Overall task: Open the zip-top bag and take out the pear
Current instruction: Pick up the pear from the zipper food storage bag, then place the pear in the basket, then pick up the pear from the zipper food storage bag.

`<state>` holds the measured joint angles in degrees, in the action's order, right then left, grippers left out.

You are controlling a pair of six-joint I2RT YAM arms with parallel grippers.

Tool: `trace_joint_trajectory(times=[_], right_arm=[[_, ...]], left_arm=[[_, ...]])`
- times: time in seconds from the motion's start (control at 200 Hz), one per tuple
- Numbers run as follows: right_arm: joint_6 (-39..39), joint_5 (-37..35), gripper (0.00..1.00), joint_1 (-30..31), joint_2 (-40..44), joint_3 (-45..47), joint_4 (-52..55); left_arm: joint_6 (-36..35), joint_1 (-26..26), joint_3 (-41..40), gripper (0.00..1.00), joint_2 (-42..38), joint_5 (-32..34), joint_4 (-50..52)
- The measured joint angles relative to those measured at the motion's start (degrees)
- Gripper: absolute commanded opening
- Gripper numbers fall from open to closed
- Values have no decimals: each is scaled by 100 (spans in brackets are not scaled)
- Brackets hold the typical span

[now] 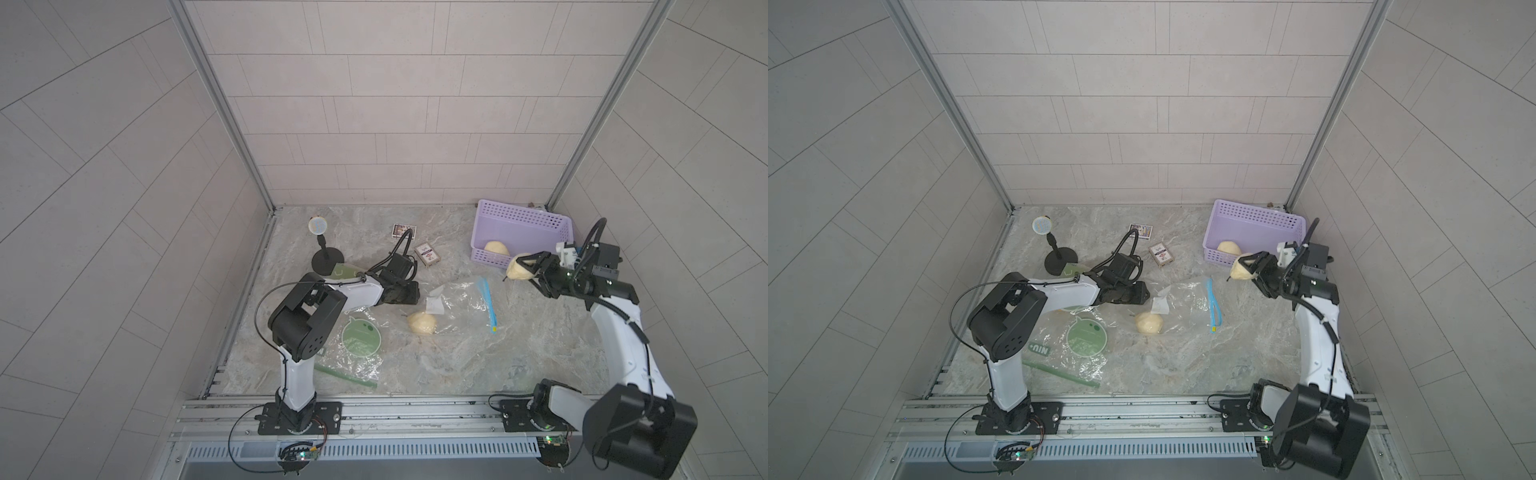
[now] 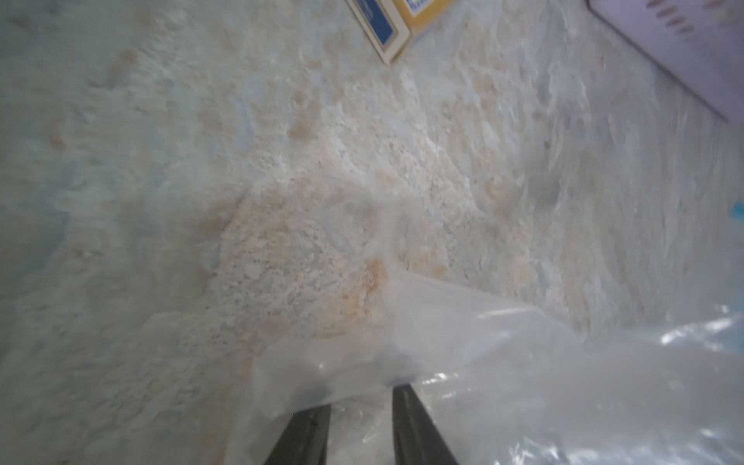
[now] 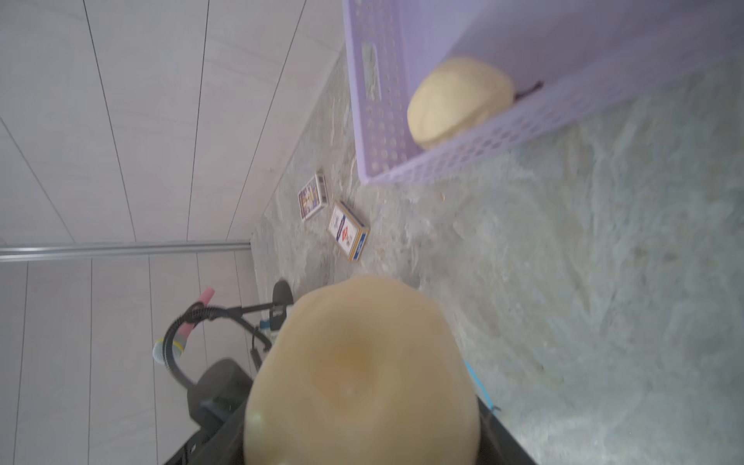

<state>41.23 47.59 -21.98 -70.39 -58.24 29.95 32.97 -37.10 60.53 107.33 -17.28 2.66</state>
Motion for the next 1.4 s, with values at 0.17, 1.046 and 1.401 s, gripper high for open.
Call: trace_joint_trajectory(times=[0.17,1.046,1.401], right_arm=[[149,-498,81,-11,-2406,-1786,-695],[-260,59,42,105,1733,2973,-142],[326,404,28,1670,1759,3906,-1423]], left_arm=[[271,35,-4,59,-612,-293,168],[885,245,-1989,60,-2973,-715,330],[745,92,-2031,57,-2433,-669,37]])
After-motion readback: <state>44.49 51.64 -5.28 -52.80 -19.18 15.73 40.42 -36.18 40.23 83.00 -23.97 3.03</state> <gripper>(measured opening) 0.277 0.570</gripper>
